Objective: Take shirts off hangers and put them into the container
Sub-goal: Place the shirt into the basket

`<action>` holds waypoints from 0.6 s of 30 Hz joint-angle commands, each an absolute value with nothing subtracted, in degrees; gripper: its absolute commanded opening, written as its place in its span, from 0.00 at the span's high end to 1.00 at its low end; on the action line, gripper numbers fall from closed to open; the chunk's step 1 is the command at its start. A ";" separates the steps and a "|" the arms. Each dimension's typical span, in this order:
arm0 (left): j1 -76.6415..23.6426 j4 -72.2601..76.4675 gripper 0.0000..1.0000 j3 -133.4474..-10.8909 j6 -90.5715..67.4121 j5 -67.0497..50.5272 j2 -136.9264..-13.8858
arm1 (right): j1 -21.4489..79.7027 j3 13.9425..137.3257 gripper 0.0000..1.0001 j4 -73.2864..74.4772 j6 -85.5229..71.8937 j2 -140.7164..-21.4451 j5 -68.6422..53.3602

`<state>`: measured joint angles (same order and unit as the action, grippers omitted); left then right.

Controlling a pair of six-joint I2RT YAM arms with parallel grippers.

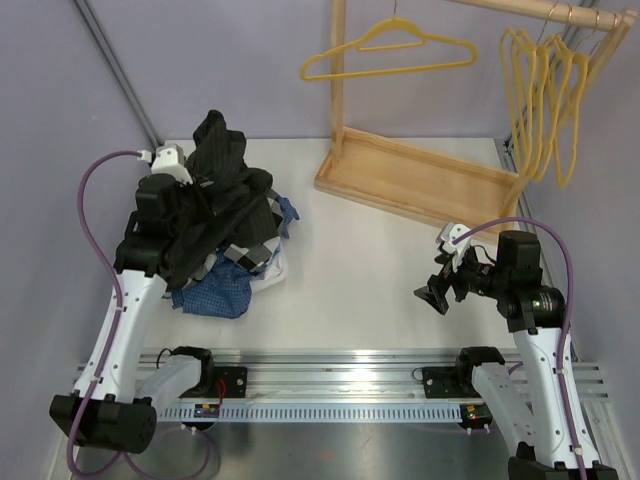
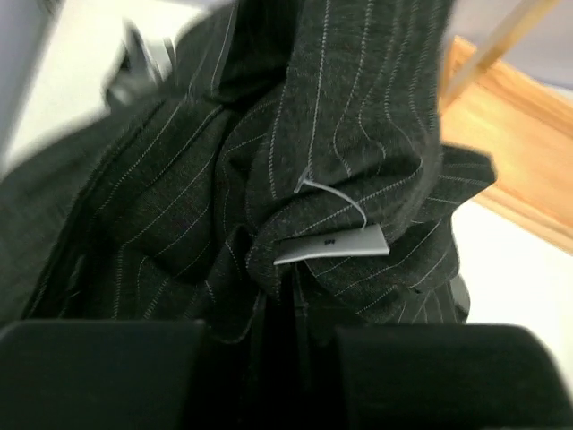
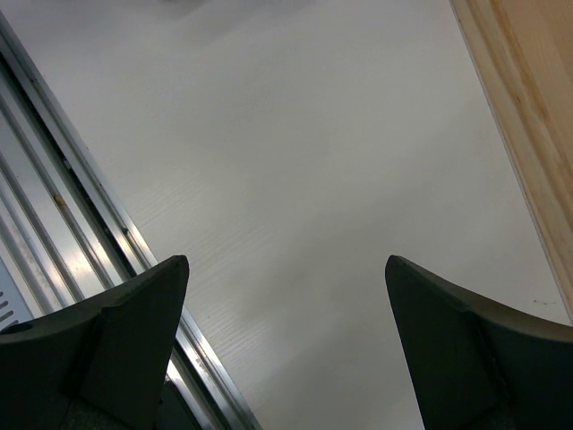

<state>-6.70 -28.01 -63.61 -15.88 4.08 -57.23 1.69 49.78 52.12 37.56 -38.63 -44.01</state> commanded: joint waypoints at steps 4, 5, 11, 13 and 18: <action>-5.54 -30.41 0.75 -53.36 -27.42 -3.69 -57.48 | 1.23 49.57 0.01 50.63 37.44 -37.97 -43.86; -5.10 -30.06 0.70 -52.48 -27.60 -4.13 -56.35 | 1.23 49.57 0.01 50.54 37.35 -37.88 -43.77; -4.31 -32.61 0.22 -55.36 -23.03 -2.64 -48.09 | 1.14 49.57 0.01 50.54 37.27 -37.88 -43.77; -4.31 -32.87 0.08 -57.38 -20.49 -2.29 -43.61 | 1.23 49.57 0.01 50.45 37.18 -37.88 -43.68; -4.31 -32.52 0.01 -59.06 -17.49 -0.26 -35.18 | 1.23 49.48 0.00 49.57 35.86 -37.70 -43.59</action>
<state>-4.64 -33.43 -56.45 -20.73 -1.61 -39.20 1.69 49.78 52.07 37.23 -38.13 -43.99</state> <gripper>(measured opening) 0.987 0.993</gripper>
